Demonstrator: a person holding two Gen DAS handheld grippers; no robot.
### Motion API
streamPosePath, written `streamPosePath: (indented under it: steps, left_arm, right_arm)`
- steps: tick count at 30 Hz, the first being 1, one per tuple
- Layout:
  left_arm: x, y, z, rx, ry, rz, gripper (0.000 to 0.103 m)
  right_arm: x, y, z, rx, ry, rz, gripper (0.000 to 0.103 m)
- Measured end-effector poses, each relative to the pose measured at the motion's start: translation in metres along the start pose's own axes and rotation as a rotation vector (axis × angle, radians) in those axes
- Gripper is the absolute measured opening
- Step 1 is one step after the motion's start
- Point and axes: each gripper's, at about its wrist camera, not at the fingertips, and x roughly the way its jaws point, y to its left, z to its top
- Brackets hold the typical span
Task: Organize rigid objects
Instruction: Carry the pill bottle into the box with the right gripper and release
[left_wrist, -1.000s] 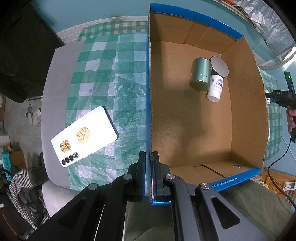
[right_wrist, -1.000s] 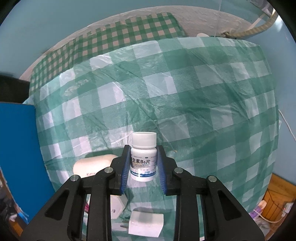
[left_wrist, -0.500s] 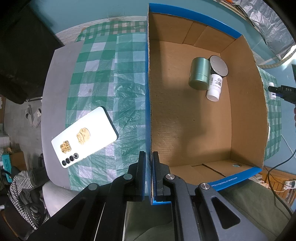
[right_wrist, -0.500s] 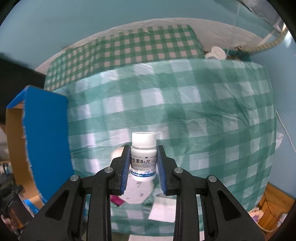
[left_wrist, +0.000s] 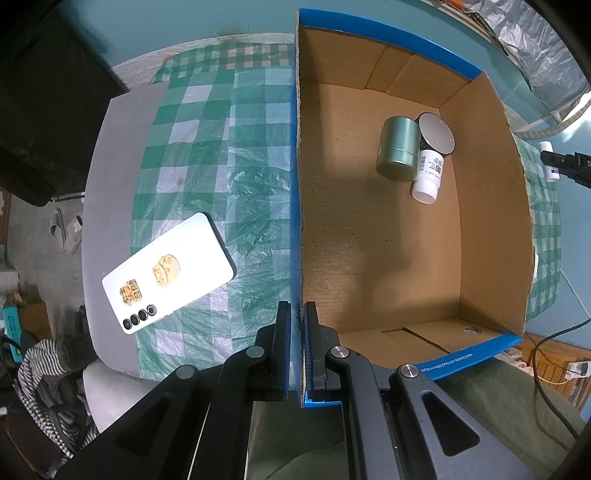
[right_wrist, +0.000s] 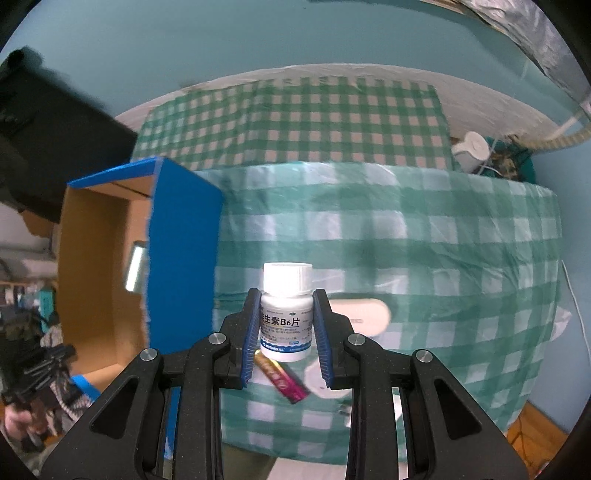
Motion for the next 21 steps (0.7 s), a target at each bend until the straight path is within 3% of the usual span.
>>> streamPosePath:
  steps: [21]
  left_arm:
    - [0.0, 0.0, -0.004, 0.001, -0.003, -0.005, 0.006]
  right_arm:
    - [0.0, 0.106, 0.007, -0.248, 0.003, 0.07, 0.027]
